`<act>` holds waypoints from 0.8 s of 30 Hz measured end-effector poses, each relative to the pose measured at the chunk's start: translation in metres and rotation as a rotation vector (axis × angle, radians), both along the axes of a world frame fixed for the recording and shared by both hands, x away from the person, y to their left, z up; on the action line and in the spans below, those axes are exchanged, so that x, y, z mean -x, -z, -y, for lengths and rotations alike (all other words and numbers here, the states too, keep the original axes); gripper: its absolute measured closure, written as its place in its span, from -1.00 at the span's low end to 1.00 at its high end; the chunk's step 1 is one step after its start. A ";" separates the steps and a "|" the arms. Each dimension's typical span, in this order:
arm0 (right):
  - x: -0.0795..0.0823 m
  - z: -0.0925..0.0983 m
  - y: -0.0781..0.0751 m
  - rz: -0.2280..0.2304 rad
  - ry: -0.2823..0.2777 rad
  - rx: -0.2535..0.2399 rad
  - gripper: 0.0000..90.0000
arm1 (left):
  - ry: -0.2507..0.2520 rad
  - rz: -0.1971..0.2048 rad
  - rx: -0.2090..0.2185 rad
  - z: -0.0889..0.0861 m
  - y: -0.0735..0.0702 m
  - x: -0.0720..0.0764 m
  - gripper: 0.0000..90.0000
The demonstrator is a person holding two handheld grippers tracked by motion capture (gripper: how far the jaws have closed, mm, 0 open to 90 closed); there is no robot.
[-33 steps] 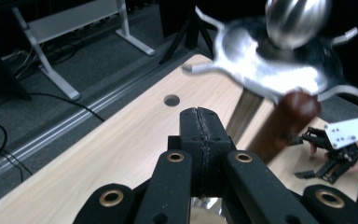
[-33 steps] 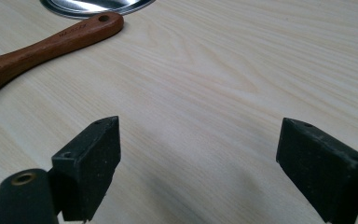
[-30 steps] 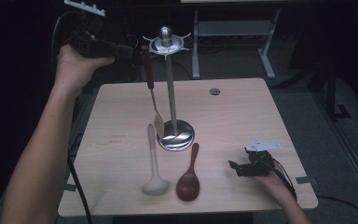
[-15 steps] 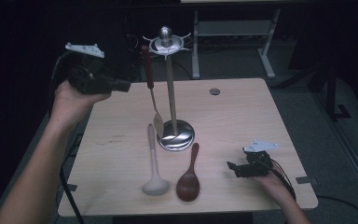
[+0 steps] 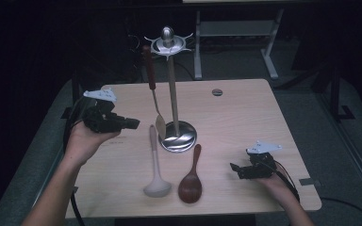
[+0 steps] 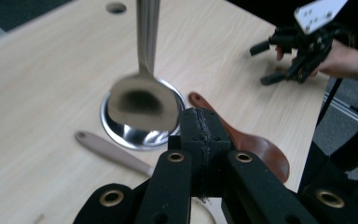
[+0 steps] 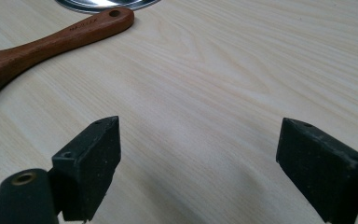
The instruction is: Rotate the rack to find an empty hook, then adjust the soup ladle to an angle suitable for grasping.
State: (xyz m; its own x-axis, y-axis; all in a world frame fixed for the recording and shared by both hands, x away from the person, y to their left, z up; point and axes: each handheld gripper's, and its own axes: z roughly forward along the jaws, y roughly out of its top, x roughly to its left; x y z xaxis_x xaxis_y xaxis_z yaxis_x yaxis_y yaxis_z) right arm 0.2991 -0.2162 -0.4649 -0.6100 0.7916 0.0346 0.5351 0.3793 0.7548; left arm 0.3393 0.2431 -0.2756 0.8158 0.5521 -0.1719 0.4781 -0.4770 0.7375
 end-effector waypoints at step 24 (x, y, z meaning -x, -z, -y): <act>-0.001 -0.002 0.002 -0.008 -0.007 0.014 -0.69 | 0.028 -0.044 -0.020 0.032 0.123 0.031 1.00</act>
